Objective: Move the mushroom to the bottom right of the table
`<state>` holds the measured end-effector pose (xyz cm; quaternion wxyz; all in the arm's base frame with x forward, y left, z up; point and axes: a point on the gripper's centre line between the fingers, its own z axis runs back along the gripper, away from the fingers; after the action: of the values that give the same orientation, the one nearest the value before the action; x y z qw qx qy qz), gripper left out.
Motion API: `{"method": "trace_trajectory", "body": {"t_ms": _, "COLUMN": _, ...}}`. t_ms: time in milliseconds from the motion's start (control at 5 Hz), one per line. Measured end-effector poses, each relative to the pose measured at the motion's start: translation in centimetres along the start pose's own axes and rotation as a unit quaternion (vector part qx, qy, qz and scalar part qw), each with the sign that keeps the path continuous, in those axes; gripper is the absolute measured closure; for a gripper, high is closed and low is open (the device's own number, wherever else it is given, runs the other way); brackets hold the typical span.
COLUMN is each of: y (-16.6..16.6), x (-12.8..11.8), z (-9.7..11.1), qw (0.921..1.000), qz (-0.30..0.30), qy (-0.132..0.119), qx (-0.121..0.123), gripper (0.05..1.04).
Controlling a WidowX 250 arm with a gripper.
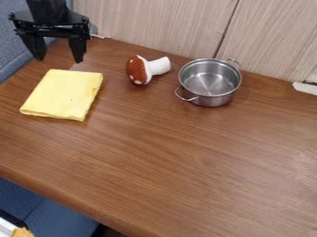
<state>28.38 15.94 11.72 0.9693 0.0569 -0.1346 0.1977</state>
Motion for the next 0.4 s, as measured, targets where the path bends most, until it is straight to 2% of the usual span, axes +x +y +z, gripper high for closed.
{"method": "trace_trajectory", "body": {"t_ms": 200, "y": -0.2, "x": -0.3, "z": -0.8, "qw": 0.9999, "qz": 0.000, "qy": 0.014, "qx": -0.002, "gripper": 0.084}}
{"method": "trace_trajectory", "body": {"t_ms": 400, "y": -3.3, "x": 1.0, "z": -0.6, "qw": 0.9989, "qz": -0.045, "qy": 0.008, "qx": -0.012, "gripper": 0.084}}
